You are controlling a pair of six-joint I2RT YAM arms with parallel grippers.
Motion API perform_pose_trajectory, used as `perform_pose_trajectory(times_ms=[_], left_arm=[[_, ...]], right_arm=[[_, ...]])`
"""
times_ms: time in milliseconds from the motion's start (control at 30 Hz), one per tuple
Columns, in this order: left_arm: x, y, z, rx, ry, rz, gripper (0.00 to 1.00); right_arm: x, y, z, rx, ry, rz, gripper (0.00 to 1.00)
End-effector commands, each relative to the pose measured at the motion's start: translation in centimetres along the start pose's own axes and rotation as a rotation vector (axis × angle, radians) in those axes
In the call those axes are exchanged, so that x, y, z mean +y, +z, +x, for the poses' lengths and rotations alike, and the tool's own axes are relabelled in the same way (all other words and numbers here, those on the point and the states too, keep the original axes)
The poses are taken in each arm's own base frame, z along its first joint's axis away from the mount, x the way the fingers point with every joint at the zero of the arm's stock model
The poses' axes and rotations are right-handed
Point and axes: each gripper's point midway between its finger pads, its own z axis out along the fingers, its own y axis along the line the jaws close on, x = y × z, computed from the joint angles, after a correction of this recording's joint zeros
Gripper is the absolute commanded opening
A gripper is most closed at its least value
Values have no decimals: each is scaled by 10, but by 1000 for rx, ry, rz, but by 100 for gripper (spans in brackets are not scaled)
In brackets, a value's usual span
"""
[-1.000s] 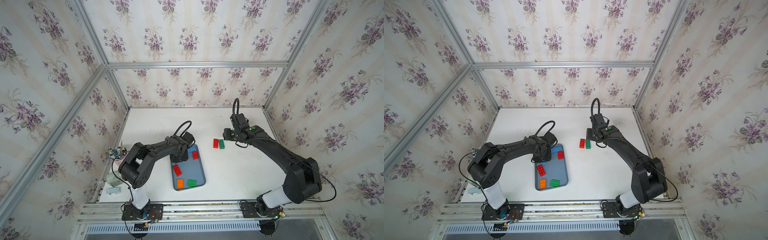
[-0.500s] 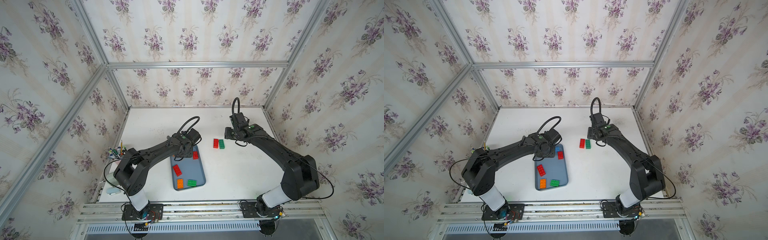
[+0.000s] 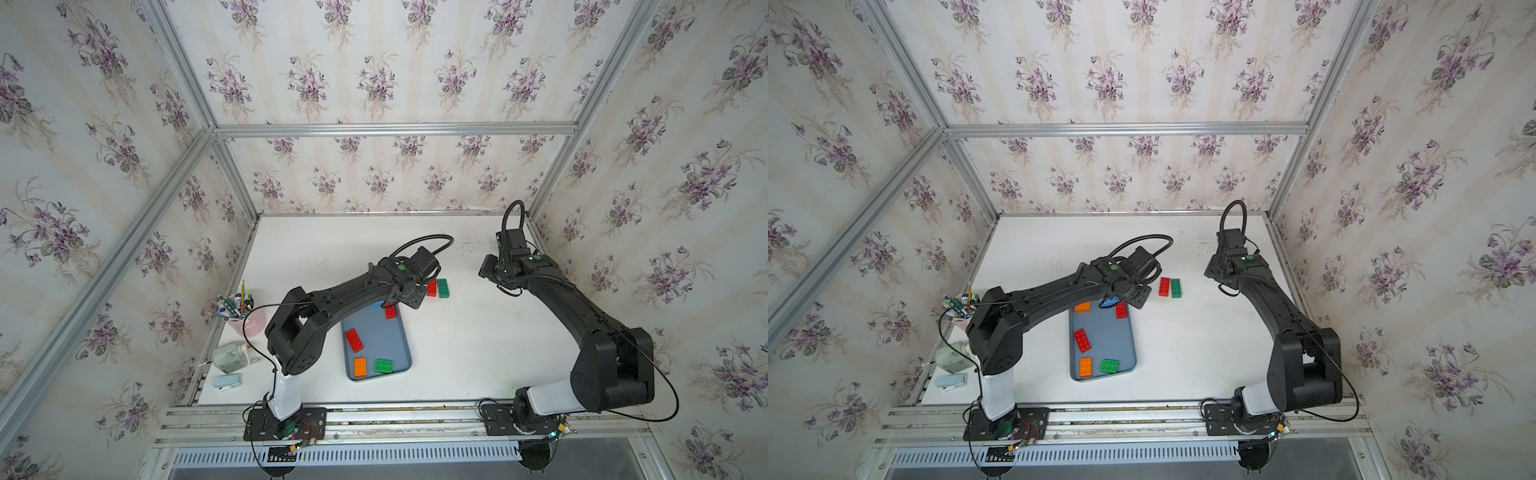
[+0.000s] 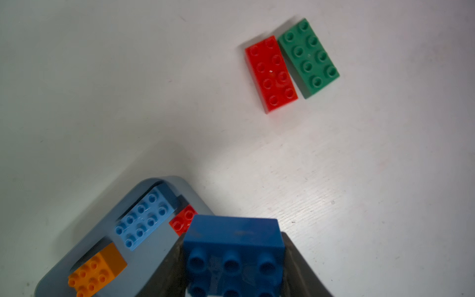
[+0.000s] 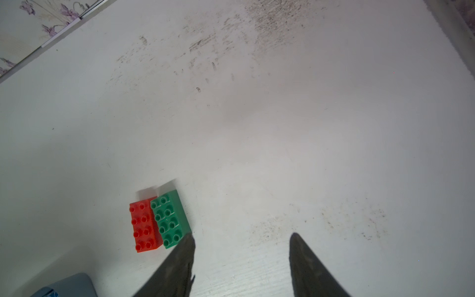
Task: Assemble a rectangle with lego
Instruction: Place the lego brick at the center of the board.
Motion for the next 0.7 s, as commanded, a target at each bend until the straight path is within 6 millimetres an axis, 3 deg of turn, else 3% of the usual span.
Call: perform_pose_trajectory(times_ms=[0,233,367,667], left_arm=[[-36,4,-4,-23,206,120,50],[-59,23,9,13,372,159,50],[-70,38,15,44,486,158,52],[-71,77,19,98,581,123,51]], right_arm=[[-4,1,2,10,18,-7,59],[-28,11,2,28,67,24,59],[-31,10,1,19,81,18,59],[-36,8,0,14,85,27,59]])
